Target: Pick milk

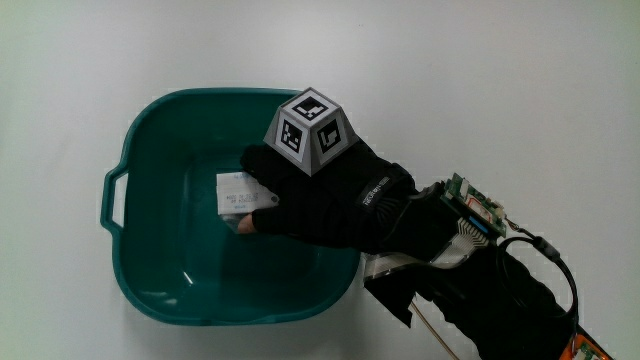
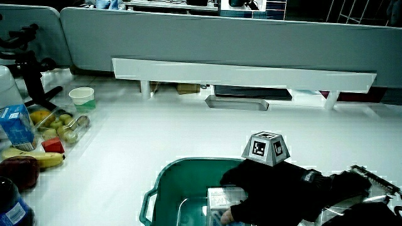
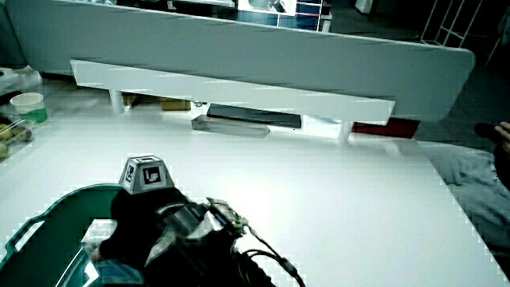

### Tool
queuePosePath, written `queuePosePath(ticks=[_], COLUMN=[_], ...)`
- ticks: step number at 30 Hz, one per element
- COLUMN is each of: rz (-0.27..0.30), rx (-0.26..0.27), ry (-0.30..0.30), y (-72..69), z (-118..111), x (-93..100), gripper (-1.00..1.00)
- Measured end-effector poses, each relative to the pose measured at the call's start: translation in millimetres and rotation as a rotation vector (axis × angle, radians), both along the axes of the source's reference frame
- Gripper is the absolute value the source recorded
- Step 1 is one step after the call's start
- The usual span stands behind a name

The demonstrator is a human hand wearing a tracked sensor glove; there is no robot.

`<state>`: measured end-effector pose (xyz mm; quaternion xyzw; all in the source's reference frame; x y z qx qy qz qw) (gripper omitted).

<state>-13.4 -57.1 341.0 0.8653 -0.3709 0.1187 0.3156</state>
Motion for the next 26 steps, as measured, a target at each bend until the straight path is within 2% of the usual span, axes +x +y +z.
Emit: queuePosePath(ticks=[5,6,14,20,21,22,24,25,26], rz=[0.001,-0.001,0.001,0.007,0.025,0.015,0.032,0.054,0.062], rx=[0.022,0.011,0.034,0.023,0.043,0.005,0.041,0.027,0.048], ry=[-0.014,-0.014,-0.047,-0.08,-0.083,-0.103,-0.095,-0.104,-0.099], y=[0.0,-0.5,-1.0,-1.4,-1.8,-2.3,-2.9,-3.7,-4.2], z=[-10.1,-10.3,-35.2,-52.6,-54.9,-58.6,-64.8,-67.0,-68.7], x=[3.6,4.6,17.7,31.8,35.3,38.1,44.0,47.6,51.4], gripper=[1.0,1.0,1.0,1.0,1.0,1.0,1.0,1.0,1.0])
